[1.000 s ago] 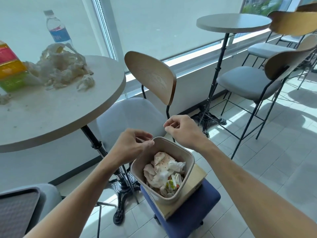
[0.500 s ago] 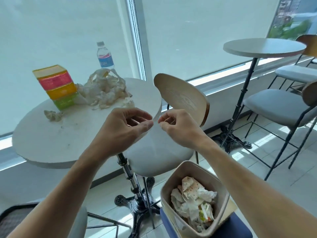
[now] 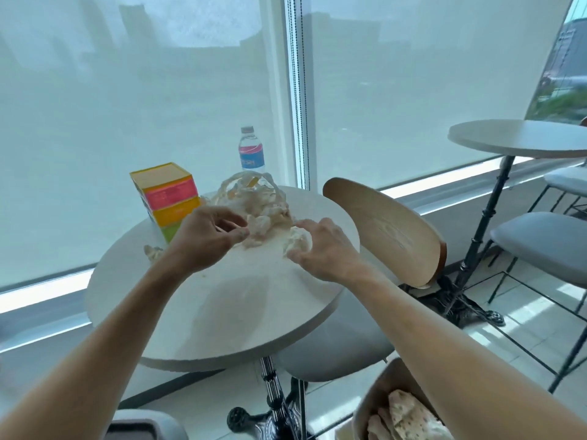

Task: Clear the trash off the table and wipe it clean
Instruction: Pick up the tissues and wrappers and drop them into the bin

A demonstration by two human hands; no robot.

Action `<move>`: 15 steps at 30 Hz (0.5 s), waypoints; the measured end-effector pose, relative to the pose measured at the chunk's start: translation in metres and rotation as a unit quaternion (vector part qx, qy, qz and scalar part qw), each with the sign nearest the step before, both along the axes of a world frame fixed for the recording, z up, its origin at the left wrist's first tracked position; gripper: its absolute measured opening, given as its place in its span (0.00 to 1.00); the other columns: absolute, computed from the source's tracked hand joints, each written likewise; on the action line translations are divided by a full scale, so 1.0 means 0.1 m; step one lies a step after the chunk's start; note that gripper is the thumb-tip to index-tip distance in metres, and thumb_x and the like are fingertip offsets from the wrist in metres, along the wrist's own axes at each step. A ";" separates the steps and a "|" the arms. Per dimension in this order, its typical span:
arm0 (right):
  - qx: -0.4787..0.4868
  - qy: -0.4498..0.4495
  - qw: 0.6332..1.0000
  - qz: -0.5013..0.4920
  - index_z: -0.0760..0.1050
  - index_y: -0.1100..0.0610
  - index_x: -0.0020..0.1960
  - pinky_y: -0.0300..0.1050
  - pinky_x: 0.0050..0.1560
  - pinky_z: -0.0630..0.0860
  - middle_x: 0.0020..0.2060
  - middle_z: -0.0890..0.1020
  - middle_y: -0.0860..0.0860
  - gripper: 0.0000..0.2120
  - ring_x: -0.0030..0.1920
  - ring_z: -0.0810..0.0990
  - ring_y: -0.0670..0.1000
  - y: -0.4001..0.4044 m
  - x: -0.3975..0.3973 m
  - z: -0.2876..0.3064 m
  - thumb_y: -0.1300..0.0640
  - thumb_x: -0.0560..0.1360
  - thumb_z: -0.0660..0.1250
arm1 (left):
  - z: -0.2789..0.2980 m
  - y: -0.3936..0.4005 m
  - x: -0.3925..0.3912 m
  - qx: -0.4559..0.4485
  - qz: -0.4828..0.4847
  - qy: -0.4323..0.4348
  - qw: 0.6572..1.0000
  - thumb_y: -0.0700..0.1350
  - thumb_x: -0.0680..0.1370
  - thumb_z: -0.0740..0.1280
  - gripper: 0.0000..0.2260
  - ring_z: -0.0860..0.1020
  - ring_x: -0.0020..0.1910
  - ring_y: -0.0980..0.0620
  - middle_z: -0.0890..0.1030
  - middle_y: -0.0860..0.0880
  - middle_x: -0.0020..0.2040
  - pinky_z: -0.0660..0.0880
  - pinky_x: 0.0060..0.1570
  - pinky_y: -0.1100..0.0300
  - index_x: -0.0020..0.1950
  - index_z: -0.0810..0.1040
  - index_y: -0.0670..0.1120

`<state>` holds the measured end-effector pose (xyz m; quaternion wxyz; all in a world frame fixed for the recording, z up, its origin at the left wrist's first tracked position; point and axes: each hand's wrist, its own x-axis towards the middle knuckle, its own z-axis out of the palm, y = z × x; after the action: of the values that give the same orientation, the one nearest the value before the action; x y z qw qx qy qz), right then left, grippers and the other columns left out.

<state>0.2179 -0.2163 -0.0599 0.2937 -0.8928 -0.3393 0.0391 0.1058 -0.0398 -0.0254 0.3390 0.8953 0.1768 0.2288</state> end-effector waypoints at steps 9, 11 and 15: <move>-0.018 -0.028 0.999 -0.033 0.79 0.53 0.62 0.51 0.64 0.72 0.59 0.81 0.55 0.15 0.62 0.75 0.57 0.29 -0.01 0.02 0.59 0.78 0.62 | -0.30 0.51 0.29 0.043 -0.007 0.035 0.998 0.46 0.72 0.76 0.15 0.79 0.45 0.54 0.80 0.51 0.51 0.77 0.47 0.57 0.57 0.80 0.53; 0.020 -0.024 0.999 -0.035 0.81 0.54 0.59 0.48 0.61 0.75 0.56 0.83 0.55 0.13 0.59 0.78 0.56 0.29 -0.06 0.05 0.60 0.77 0.64 | -0.33 0.53 0.35 0.060 -0.017 0.034 0.997 0.47 0.72 0.75 0.18 0.77 0.43 0.55 0.79 0.50 0.53 0.74 0.46 0.60 0.61 0.79 0.52; 0.112 -0.021 0.992 -0.045 0.82 0.54 0.57 0.40 0.53 0.73 0.52 0.84 0.52 0.11 0.54 0.80 0.51 0.23 -0.14 0.12 0.59 0.77 0.65 | -0.35 0.48 0.49 0.095 -0.006 0.016 0.995 0.53 0.72 0.75 0.21 0.77 0.46 0.54 0.80 0.49 0.53 0.76 0.50 0.55 0.64 0.78 0.51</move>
<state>0.2041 -0.1931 -0.0476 0.3861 -0.8694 -0.3069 -0.0314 0.1550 0.0077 -0.0607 0.2513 0.9281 0.1542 0.2276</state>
